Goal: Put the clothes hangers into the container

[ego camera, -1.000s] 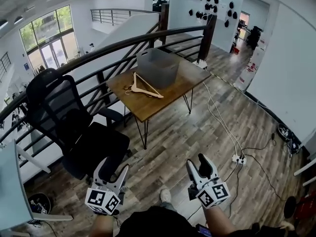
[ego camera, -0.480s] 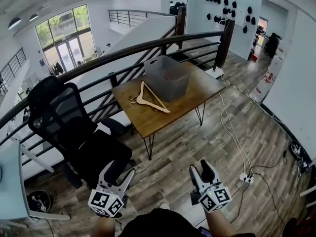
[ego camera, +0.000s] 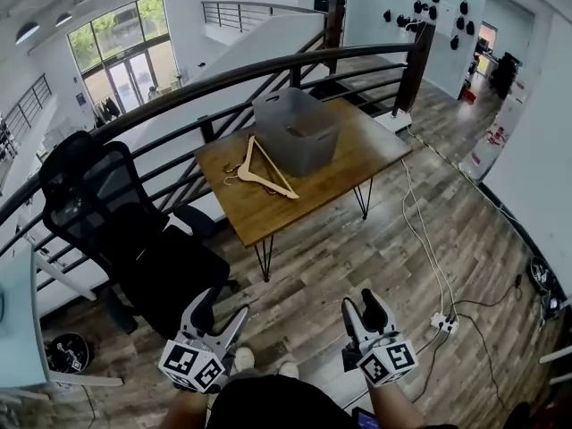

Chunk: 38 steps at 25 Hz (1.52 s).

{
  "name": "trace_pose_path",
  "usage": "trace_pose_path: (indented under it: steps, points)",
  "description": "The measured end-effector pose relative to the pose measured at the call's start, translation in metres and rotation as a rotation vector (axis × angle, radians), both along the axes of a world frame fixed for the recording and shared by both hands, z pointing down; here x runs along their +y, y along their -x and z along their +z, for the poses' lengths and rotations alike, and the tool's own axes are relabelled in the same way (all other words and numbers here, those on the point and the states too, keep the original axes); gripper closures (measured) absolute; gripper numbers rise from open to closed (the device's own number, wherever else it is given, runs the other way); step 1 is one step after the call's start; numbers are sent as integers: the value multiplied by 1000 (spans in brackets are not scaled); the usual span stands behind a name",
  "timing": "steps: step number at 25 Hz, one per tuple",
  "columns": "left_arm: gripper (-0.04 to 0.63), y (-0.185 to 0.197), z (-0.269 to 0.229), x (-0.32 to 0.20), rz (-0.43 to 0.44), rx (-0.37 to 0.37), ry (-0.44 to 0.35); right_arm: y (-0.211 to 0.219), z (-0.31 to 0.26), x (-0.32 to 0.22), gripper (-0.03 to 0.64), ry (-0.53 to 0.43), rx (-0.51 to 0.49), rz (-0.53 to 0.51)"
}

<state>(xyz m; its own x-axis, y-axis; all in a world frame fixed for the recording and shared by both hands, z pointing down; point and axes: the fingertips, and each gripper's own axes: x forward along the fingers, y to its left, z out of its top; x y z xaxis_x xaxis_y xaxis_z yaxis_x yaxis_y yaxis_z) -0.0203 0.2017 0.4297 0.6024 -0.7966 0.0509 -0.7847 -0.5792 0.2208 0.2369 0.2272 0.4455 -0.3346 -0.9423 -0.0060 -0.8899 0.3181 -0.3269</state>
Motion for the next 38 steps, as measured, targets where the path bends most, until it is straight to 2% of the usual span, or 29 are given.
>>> trace_pose_path:
  steps: [6, 11, 16, 29, 38]
  points:
    - [278, -6, -6, -19, 14, -14, -16, -14, 4, -9, 417, 4, -21, 37]
    - [278, -24, -3, -59, 54, -3, -16, -28, -8, -29, 419, -18, 12, 79]
    - [278, -34, -11, -102, 92, 24, -56, -33, -23, -62, 422, -51, 52, 116]
    - [278, 2, -13, -222, 98, 32, -66, 14, -38, -184, 423, -67, 101, 99]
    - [278, 42, 6, -287, 105, 22, -49, 54, -17, -258, 425, -8, 144, 77]
